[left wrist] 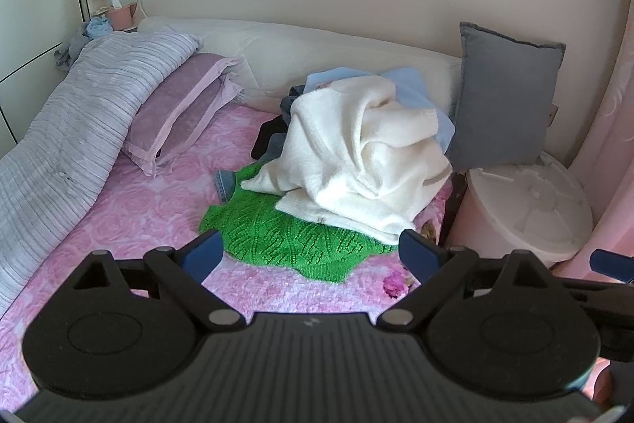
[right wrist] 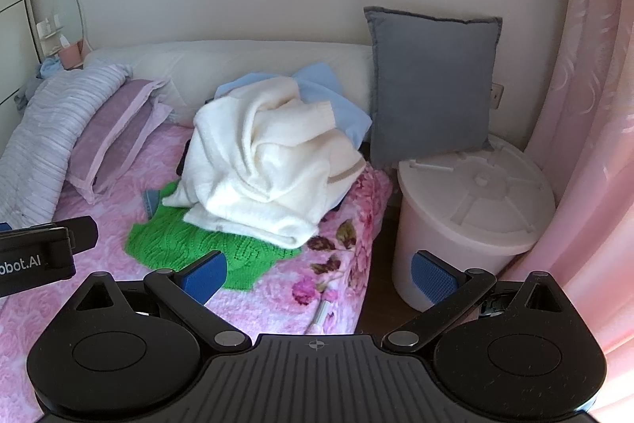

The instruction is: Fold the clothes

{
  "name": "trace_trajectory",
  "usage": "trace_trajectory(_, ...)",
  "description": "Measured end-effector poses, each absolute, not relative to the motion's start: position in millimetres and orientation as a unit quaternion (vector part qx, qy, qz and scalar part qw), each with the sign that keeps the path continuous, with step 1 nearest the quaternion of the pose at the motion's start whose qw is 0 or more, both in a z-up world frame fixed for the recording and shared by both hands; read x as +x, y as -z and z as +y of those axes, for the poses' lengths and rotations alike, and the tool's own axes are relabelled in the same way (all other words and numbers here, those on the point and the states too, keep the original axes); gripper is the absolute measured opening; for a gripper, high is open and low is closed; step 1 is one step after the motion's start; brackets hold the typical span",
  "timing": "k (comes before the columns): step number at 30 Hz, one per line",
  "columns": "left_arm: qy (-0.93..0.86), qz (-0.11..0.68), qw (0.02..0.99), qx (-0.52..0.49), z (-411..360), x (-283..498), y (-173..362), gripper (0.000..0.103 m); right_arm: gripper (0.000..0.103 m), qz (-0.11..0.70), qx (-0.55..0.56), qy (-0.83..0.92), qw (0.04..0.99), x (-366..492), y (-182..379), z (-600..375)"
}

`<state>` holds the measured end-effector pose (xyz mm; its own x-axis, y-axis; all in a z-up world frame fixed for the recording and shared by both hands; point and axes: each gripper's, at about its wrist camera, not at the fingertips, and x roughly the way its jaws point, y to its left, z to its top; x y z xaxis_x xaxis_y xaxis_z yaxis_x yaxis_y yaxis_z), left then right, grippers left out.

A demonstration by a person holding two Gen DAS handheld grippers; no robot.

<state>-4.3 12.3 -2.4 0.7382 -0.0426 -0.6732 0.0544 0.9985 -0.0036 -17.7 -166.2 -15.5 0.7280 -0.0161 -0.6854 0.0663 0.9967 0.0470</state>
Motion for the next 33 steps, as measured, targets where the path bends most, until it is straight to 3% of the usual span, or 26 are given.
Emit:
trace_trajectory(17,0.021,0.377,0.926,0.013,17.8,12.6,11.9,0.094,0.102,0.38,0.032,0.018,0.924,1.7,19.2,-162.4)
trace_trajectory(33,0.002,0.413,0.91,-0.013,26.7,80.0,40.1,0.094,0.102,0.397,0.03,-0.008,0.917,71.7,37.7,-171.2)
